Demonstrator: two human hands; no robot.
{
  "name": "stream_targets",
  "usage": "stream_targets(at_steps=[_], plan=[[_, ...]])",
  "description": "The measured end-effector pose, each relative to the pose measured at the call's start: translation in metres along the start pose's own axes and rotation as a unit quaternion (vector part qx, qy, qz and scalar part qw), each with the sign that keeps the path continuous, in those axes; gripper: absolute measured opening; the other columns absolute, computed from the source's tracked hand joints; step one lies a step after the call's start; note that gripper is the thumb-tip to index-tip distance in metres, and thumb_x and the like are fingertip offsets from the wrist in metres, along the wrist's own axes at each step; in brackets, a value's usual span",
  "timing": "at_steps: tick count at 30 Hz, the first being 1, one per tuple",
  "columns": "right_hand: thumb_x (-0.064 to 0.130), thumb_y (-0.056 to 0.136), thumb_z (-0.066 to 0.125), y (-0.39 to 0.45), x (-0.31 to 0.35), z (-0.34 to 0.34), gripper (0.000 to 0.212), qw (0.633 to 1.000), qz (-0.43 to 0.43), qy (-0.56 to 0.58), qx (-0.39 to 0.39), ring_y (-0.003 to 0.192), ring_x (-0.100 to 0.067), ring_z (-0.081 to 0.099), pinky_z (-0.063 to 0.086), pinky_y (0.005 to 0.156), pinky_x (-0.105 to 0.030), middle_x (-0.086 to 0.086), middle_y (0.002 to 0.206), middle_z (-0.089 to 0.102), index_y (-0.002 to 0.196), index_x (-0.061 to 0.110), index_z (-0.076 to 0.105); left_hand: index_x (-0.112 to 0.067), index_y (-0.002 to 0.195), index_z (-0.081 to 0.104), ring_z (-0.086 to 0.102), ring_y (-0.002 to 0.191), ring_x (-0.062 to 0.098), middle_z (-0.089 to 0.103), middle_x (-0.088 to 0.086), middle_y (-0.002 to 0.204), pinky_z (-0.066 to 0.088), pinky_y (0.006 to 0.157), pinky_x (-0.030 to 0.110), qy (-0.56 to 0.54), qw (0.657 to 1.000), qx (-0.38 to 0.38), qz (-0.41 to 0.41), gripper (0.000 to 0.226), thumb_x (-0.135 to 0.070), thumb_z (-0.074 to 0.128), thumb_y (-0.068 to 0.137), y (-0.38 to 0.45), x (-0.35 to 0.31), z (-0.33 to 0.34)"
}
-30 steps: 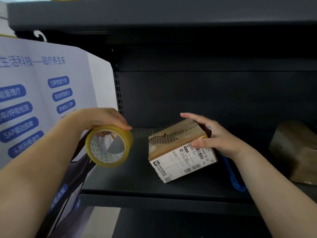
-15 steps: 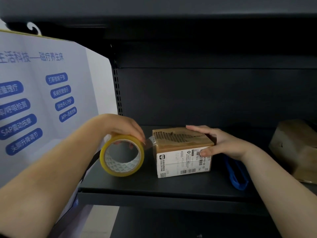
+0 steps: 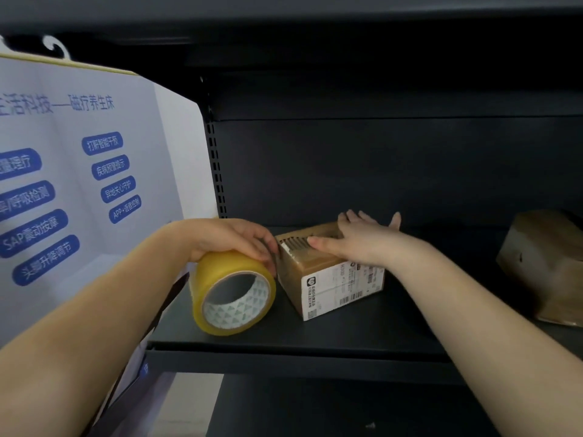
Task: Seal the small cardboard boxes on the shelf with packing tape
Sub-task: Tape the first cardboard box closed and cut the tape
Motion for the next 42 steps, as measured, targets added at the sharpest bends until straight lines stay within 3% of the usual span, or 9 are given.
stream_targets(at_steps=[6, 9, 12, 19, 27, 32, 35, 38, 42], plan=[[0.086, 0.066, 0.035, 0.031, -0.006, -0.016, 0.099, 0.999, -0.038, 0.024, -0.009, 0.142, -0.028, 0.010, -0.006, 0.106, -0.064, -0.001, 0.157, 0.014, 0.147, 0.033, 0.014, -0.022, 0.099, 0.056, 0.063, 0.087, 0.020, 0.063, 0.009, 0.105, 0.052, 0.077, 0.031, -0.046, 0.992, -0.115, -0.002, 0.025, -0.024, 0.071, 0.079, 0.003, 0.003, 0.006], [0.085, 0.057, 0.050, 0.041, -0.008, -0.027, 0.103, 0.995, -0.029, 0.093, -0.029, 0.132, -0.029, 0.033, 0.023, 0.109, -0.054, -0.003, 0.149, 0.031, 0.143, 0.033, 0.030, -0.023, 0.103, 0.052, 0.063, 0.080, 0.017, 0.060, 0.006, 0.102, 0.052, 0.068, 0.026, -0.130, 0.977, -0.169, 0.018, 0.028, -0.018, 0.067, 0.081, 0.003, 0.003, 0.011], [0.074, 0.056, 0.065, 0.049, -0.010, -0.026, 0.097, 0.984, -0.034, 0.176, -0.014, 0.110, -0.020, 0.050, 0.044, 0.085, -0.032, -0.004, 0.134, 0.049, 0.138, 0.026, 0.043, -0.030, 0.112, 0.043, 0.066, 0.083, 0.021, 0.060, 0.012, 0.111, 0.055, 0.070, 0.029, -0.181, 0.972, -0.138, 0.066, 0.050, -0.024, 0.073, 0.073, 0.002, 0.001, 0.028], [0.056, 0.063, 0.073, 0.061, -0.009, -0.023, 0.078, 0.964, -0.078, 0.254, 0.015, 0.098, -0.015, 0.054, 0.046, 0.072, -0.025, -0.001, 0.117, 0.056, 0.131, 0.025, 0.050, -0.052, 0.111, 0.052, 0.057, 0.112, 0.020, 0.049, -0.007, 0.126, 0.048, 0.092, 0.035, -0.204, 0.972, -0.033, 0.111, 0.056, -0.045, 0.069, 0.059, 0.017, -0.009, 0.057], [0.051, 0.066, 0.074, 0.069, -0.003, -0.029, 0.081, 0.962, -0.104, 0.253, 0.018, 0.118, -0.018, 0.048, 0.039, 0.092, -0.030, -0.003, 0.136, 0.049, 0.135, 0.022, 0.046, -0.071, 0.096, 0.052, 0.055, 0.108, 0.009, 0.047, -0.018, 0.121, 0.049, 0.071, 0.019, -0.185, 0.976, -0.077, 0.087, 0.065, -0.073, 0.075, 0.035, 0.051, -0.008, 0.061], [0.058, 0.073, 0.065, 0.040, -0.017, -0.060, 0.083, 0.965, -0.073, 0.145, -0.207, 0.125, -0.023, 0.044, 0.043, 0.087, -0.035, -0.004, 0.145, 0.036, 0.141, 0.022, 0.034, -0.058, 0.103, 0.049, 0.053, 0.108, 0.014, 0.046, -0.013, 0.118, 0.048, 0.076, 0.028, -0.191, 0.970, -0.116, 0.094, 0.066, -0.061, 0.072, 0.042, 0.053, -0.014, 0.061], [0.059, 0.086, 0.045, -0.007, -0.067, -0.074, 0.063, 0.932, 0.027, 0.134, -0.337, 0.110, -0.026, 0.056, 0.048, 0.077, -0.036, -0.008, 0.127, 0.054, 0.134, 0.017, 0.044, -0.056, 0.111, 0.050, 0.052, 0.113, 0.021, 0.046, -0.008, 0.125, 0.049, 0.079, 0.033, -0.216, 0.966, -0.100, 0.101, 0.067, -0.057, 0.072, 0.048, 0.046, -0.015, 0.065], [0.058, 0.089, 0.038, -0.034, -0.121, -0.030, 0.052, 0.966, 0.173, 0.067, -0.183, 0.071, -0.021, 0.062, 0.047, 0.056, -0.031, -0.004, 0.081, 0.062, 0.091, 0.012, 0.061, -0.046, 0.123, 0.044, 0.051, 0.111, 0.021, 0.044, -0.004, 0.124, 0.048, 0.079, 0.031, -0.216, 0.964, -0.107, 0.110, 0.071, -0.047, 0.067, 0.056, 0.042, -0.020, 0.064], [0.056, 0.080, 0.058, -0.040, -0.131, 0.029, 0.040, 0.973, 0.203, 0.105, -0.034, 0.069, -0.017, 0.059, 0.050, 0.054, -0.028, -0.002, 0.079, 0.059, 0.075, 0.017, 0.051, -0.043, 0.132, 0.039, 0.049, 0.114, 0.024, 0.043, -0.003, 0.126, 0.046, 0.081, 0.032, -0.233, 0.963, -0.097, 0.097, 0.073, -0.042, 0.061, 0.063, 0.037, -0.018, 0.068]])
Point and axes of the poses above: each hand's wrist, its own y-axis towards the middle knuckle, its own z-axis out of the palm, x = y × z, the point moved 9 cm from there along y, towards the middle knuckle
